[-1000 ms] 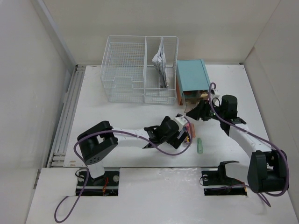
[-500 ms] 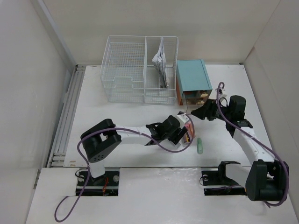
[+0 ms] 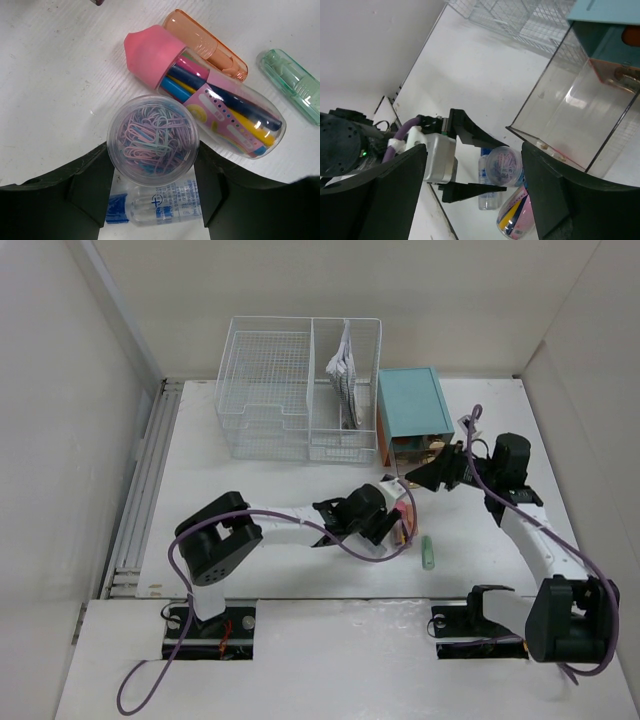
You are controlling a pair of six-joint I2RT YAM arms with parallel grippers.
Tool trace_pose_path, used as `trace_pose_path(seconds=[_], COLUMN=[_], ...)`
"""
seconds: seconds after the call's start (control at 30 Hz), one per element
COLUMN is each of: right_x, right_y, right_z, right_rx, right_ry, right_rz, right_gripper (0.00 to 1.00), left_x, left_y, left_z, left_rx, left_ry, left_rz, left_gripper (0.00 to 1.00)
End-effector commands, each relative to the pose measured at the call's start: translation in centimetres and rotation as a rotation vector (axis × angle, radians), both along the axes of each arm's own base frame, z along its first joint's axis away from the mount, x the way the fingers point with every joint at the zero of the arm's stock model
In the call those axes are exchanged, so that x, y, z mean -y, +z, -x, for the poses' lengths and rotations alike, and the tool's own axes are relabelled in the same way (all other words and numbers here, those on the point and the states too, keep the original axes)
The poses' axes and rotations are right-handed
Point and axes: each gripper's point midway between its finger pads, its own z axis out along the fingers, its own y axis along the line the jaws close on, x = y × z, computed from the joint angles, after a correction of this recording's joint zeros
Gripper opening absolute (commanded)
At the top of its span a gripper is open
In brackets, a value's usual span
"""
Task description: Organize the desk
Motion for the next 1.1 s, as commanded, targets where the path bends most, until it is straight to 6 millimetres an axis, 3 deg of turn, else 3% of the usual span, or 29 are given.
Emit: trace_pose_path(seconds=[0.0, 0.07, 0.17, 0.3, 0.33, 0.4, 0.43, 0.5, 0.57, 0.63, 0.7, 0.73, 0.77, 0.8, 0.83, 0.87, 0.93, 0.97, 1.03, 1.07], right_x=[0.0, 0.2, 0.0, 0.9, 1.3, 3.6, 4.5, 7.4, 8.7, 9.8, 10.0, 10.1, 10.3, 10.4, 10.6, 10.8, 10.8, 11.0, 11.0, 11.0], right_y=[4.2, 5.4, 7.1, 9.8, 10.0, 11.0, 10.6, 11.2, 10.7, 10.8, 10.8, 11.0, 10.8, 10.8, 11.2, 11.5, 11.5, 11.5, 11.2, 11.1], right_z=[0.3, 0.7, 1.7, 1.8, 1.5, -0.5, -1.0, -2.6, -2.9, -3.3, -3.3, -3.2, -3.2, -3.2, -3.3, -3.2, -3.2, -3.2, -3.1, -3.2], right_rx=[0.18, 0.224, 0.29, 0.412, 0.459, 0.476, 0.446, 0.466, 0.435, 0.424, 0.422, 0.424, 0.413, 0.411, 0.418, 0.424, 0.424, 0.423, 0.412, 0.399], right_ry=[0.043, 0.049, 0.07, 0.003, -0.017, -0.187, -0.243, -0.398, -0.451, -0.51, -0.518, -0.533, -0.54, -0.55, -0.561, -0.575, -0.576, -0.584, -0.581, -0.578], right_rz=[0.008, 0.014, 0.024, 0.083, 0.13, 0.233, 0.273, 0.394, 0.454, 0.481, 0.485, 0.48, 0.486, 0.491, 0.493, 0.497, 0.497, 0.5, 0.503, 0.505], right_gripper=[0.82, 0.82, 0.82, 0.82, 0.82, 0.82, 0.82, 0.82, 0.82, 0.7, 0.33, 0.19, 0.08, 0.0, 0.0, 0.0, 0.0, 0.0, 0.0, 0.0], left_x=[1.6, 1.7, 1.7, 1.3, 1.1, 0.5, 0.4, 0.2, 0.1, 0.2, 0.5, 1.1, 1.7, 1.9, 2.2, 3.0, 3.7, 4.5, 5.1, 5.7], left_y=[2.4, 2.6, 4.5, 8.0, 9.9, 11.8, 14.1, 16.9, 19.3, 22.1, 21.9, 23.3, 23.6, 22.4, 22.3, 23.4, 21.8, 22.6, 21.1, 21.6], left_z=[-1.1, -1.3, -1.5, -1.4, -1.3, -1.5, -1.4, -1.8, -2.0, -3.4, -4.9, -5.4, -5.6, -6.7, -7.4, -7.6, -9.2, -9.4, -10.3, -10.5], left_rx=[0.016, 0.019, 0.04, 0.071, 0.087, 0.113, 0.136, 0.167, 0.209, 0.242, 0.243, 0.249, 0.253, 0.242, 0.238, 0.251, 0.229, 0.239, 0.218, 0.221], left_ry=[0.006, 0.019, 0.034, 0.048, 0.047, 0.065, 0.065, 0.086, 0.081, 0.097, 0.094, 0.086, 0.071, 0.085, 0.085, 0.063, 0.071, 0.048, 0.048, 0.036], left_rz=[0.081, 0.093, 0.134, 0.199, 0.232, 0.257, 0.303, 0.34, 0.356, 0.384, 0.356, 0.38, 0.382, 0.357, 0.357, 0.377, 0.347, 0.364, 0.339, 0.353], left_gripper=[0.0, 0.0, 0.0, 0.0, 0.0, 0.0, 0.0, 0.0, 0.0, 0.0, 0.0, 0.0, 0.0, 0.0, 0.0, 0.0, 0.0, 0.0, 0.0, 0.0])
